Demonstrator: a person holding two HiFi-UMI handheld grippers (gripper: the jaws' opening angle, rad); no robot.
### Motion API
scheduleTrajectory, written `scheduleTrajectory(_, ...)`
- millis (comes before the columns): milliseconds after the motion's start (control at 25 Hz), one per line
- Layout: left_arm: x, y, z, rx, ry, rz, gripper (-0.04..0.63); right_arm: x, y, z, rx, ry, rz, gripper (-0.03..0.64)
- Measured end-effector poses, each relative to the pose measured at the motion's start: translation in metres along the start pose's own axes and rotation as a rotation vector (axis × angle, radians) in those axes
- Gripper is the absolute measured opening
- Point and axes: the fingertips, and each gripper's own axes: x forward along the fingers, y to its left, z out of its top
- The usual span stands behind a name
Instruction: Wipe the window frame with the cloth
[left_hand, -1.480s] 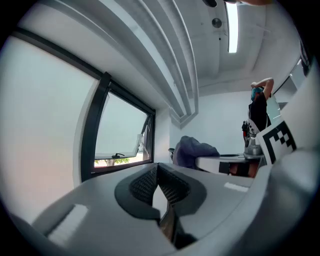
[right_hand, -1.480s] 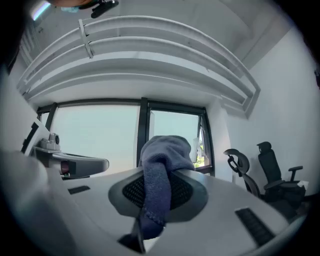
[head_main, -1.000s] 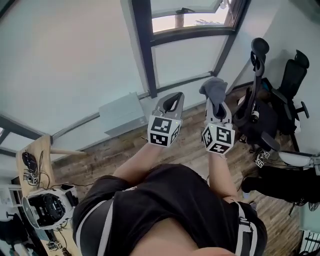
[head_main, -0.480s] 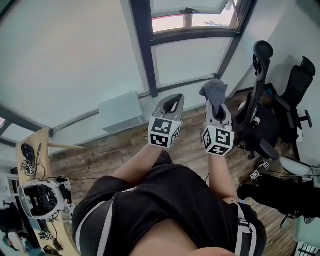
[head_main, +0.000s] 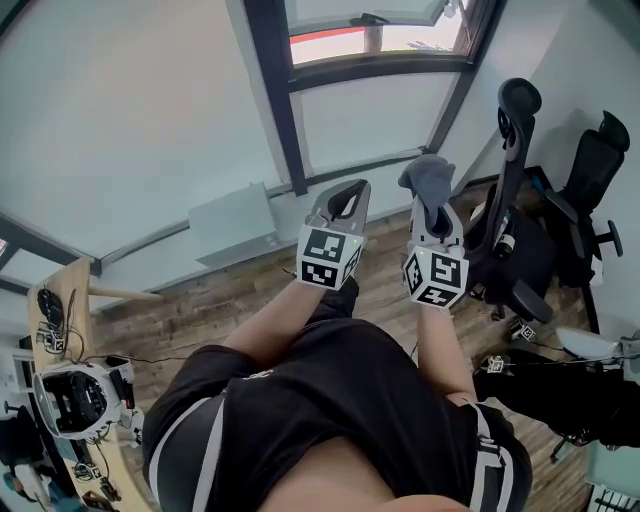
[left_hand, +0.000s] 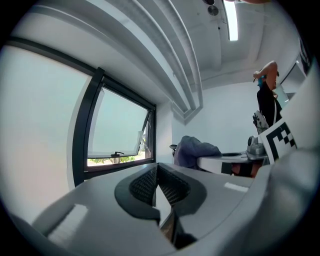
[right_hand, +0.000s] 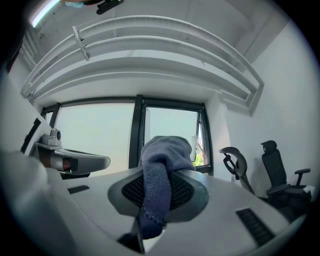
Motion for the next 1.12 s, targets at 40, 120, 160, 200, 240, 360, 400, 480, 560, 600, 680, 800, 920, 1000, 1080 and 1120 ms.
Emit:
scheduleTrajectory(40,0.004,-0.001,-0.001,0.005,0.000,-0.001,0.006,0.002,-0.004,-0.001,0.000,0.001,-0.005,0.067)
scheduleTrajectory(120,0.012,-0.001,-0.002,0.006,0.001,-0.004,0.006,0.007,-0.011,-0.004,-0.005,0.005,-0.014,0.067)
scheduleTrajectory(160,0.016,0.000,-0.002,0.005,-0.001,-0.006,0.006,0.010,-0.014,-0.004,-0.009,0.006,-0.018,0.067)
scheduleTrajectory(200,0.021,0.001,-0.002,0.005,-0.004,-0.008,0.006,0.014,-0.017,-0.005,-0.014,0.007,-0.020,0.067)
scheduleTrajectory(240,0.027,0.002,-0.001,0.005,-0.007,-0.010,0.006,0.018,-0.020,-0.005,-0.017,0.007,-0.021,0.067)
scheduleTrajectory(360,0.045,0.004,-0.001,0.004,-0.010,-0.020,0.006,0.033,-0.030,-0.008,-0.020,0.009,-0.028,0.067)
scheduleTrajectory(400,0.052,0.005,-0.002,0.002,-0.009,-0.023,0.006,0.038,-0.034,-0.009,-0.020,0.012,-0.030,0.067)
scheduleTrajectory(480,0.066,0.008,-0.005,-0.004,-0.005,-0.028,0.006,0.050,-0.041,-0.012,-0.023,0.019,-0.032,0.069)
scheduleTrajectory(560,0.082,0.012,-0.009,-0.010,0.000,-0.033,0.006,0.064,-0.049,-0.015,-0.029,0.027,-0.034,0.069)
scheduleTrajectory(600,0.091,0.014,-0.011,-0.011,0.002,-0.036,0.006,0.072,-0.054,-0.018,-0.031,0.030,-0.036,0.069)
scheduleTrajectory(680,0.110,0.019,-0.015,-0.014,0.006,-0.043,0.007,0.088,-0.064,-0.024,-0.031,0.038,-0.044,0.069)
scheduleTrajectory(800,0.141,0.033,-0.020,-0.023,0.014,-0.046,0.006,0.117,-0.077,-0.032,-0.031,0.054,-0.049,0.071)
scheduleTrajectory(920,0.172,0.046,-0.019,-0.021,0.020,-0.049,0.006,0.148,-0.092,-0.037,-0.032,0.068,-0.049,0.071)
scheduleTrajectory(1000,0.195,0.058,-0.020,-0.020,0.026,-0.046,0.007,0.173,-0.103,-0.039,-0.027,0.073,-0.051,0.071)
scheduleTrajectory(1080,0.217,0.074,-0.022,-0.022,0.039,-0.040,0.006,0.201,-0.112,-0.041,-0.022,0.078,-0.050,0.071)
scheduleTrajectory(1120,0.228,0.083,-0.022,-0.022,0.045,-0.035,0.006,0.215,-0.116,-0.042,-0.020,0.082,-0.049,0.071)
